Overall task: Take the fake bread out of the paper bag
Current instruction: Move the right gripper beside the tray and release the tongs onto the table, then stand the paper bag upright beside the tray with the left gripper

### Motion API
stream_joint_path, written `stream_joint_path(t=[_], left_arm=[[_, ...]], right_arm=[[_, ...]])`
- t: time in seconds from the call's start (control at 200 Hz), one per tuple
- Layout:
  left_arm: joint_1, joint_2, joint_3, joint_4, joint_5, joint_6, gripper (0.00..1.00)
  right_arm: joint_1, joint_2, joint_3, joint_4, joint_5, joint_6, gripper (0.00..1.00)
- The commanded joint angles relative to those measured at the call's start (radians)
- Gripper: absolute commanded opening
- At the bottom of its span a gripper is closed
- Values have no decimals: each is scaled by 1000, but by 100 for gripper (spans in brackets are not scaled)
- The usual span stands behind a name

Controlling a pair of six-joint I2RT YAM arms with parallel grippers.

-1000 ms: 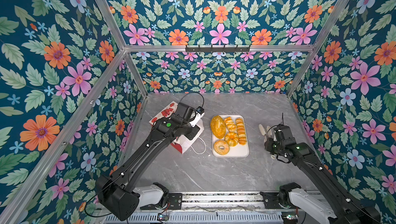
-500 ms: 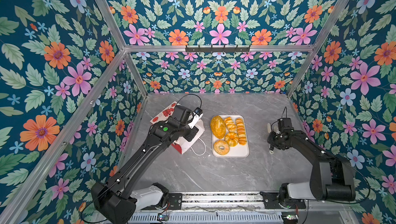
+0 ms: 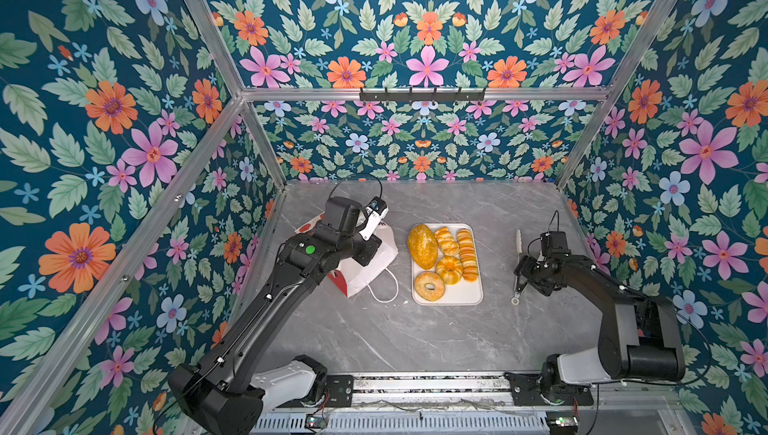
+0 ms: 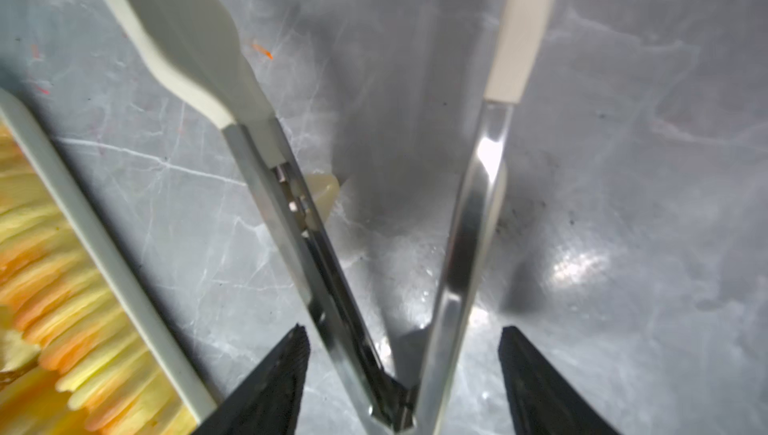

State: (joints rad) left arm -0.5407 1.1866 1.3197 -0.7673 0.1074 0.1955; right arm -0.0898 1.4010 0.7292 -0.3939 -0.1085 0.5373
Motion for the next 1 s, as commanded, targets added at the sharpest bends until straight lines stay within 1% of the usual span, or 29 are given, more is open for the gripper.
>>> stream_joint_path(t=[0.0,0.115,0.19,0.31,0.415,0.55,0.74,0.855,0.95,0.995], left_arm=[[1,9,60,43,50,-49,0],[1,35,145,42,84,-105,0],[1,57,197,43,96,-149,0],[1,93,269,49,84,-242,0],[1,121,319,52,51,-326,0],[1,140,325,91,28,-414,0],[13,173,304,132,29,-451,0],[43,183,291,147,30,-471,0],[90,182,282,154,23,-479,0],[117,180,276,159,38,-480,0]], right_arm=[[1,-65,-23,9,48,21,75],[2,-146,-43,-9,71,20,75],[1,-173,-45,-20,69,11,75],[1,-197,-48,-28,54,7,75],[0,-208,-53,-28,39,7,75],[1,-212,-60,-18,15,6,75],[0,-199,-68,-1,-2,4,75],[1,-193,-72,6,-10,4,75],[1,-189,-74,11,-14,1,75],[1,-186,-76,13,-15,1,75]])
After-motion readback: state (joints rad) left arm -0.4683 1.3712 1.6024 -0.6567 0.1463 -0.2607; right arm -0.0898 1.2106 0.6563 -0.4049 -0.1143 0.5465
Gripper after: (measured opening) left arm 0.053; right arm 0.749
